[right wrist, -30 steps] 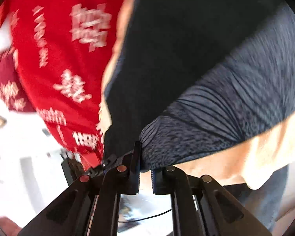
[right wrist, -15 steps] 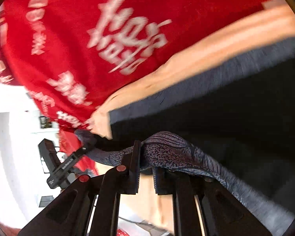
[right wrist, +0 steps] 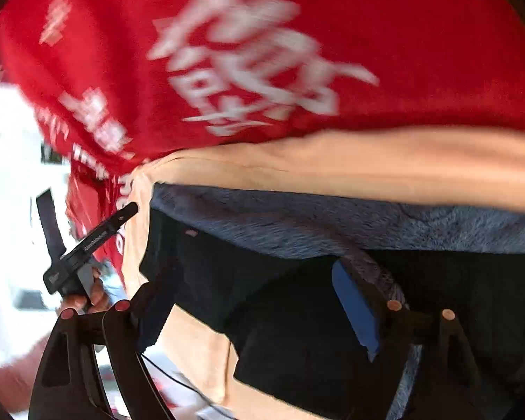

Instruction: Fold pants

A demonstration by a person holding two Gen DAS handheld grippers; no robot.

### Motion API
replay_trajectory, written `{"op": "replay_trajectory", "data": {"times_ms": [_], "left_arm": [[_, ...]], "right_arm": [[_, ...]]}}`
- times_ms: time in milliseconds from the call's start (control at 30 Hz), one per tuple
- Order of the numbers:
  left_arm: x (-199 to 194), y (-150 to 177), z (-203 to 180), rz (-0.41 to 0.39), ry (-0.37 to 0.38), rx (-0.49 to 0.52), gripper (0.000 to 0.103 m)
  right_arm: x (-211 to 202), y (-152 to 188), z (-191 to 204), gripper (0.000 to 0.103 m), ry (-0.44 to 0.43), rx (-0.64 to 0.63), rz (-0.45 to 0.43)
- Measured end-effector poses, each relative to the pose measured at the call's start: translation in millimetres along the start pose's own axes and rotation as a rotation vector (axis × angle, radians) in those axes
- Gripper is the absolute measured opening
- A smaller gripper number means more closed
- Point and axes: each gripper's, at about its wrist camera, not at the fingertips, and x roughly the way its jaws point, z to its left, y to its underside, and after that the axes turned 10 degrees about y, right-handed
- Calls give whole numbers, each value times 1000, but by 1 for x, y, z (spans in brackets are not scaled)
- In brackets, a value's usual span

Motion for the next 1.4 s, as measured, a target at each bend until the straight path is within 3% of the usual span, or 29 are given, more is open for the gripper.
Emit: {"op": "replay_trajectory", "data": {"times_ms": [67, 133, 300, 367, 433, 533, 567, 633, 667, 833, 1000, 1267, 1400], "left_arm": [[19, 15, -20, 57, 24, 57, 59], [47, 24, -34, 112, 16, 79, 59], [83, 0, -45, 51, -34, 38, 67], [87, -14, -38, 56, -21, -24, 67], [84, -24, -32, 60, -29, -68, 67], [63, -24, -30, 60, -55, -40, 67], [54, -22, -33, 62, -58, -20, 67], [34, -6, -39, 70, -72, 24, 67], [25, 2, -41, 72, -74, 47, 67], [1, 57, -64, 123, -40, 142, 67], [-3, 104, -114, 170, 27, 253, 67], [-30, 160, -189, 211, 98, 344, 67], [-49, 181, -225, 188, 125, 418, 67]], "right_arm": [[2, 9, 28, 71, 37, -82, 4], [21, 9, 39, 44, 116, -153, 31], [83, -8, 35, 26, 291, -235, 50], [84, -20, 35, 26, 292, -219, -10], [85, -29, 34, 27, 276, -169, -3], [70, -24, 38, 32, 244, -138, -30], [62, -20, 42, 36, 245, -147, -46], [37, -9, 40, 63, 205, -146, -71], [27, -3, 36, 68, 181, -136, -77], [-30, 60, 5, 70, 201, -54, -130], [-79, 135, -40, 70, 310, 72, -160], [-110, 239, -83, 74, 431, 245, -140], [-125, 281, -95, 78, 450, 321, -157]]}}
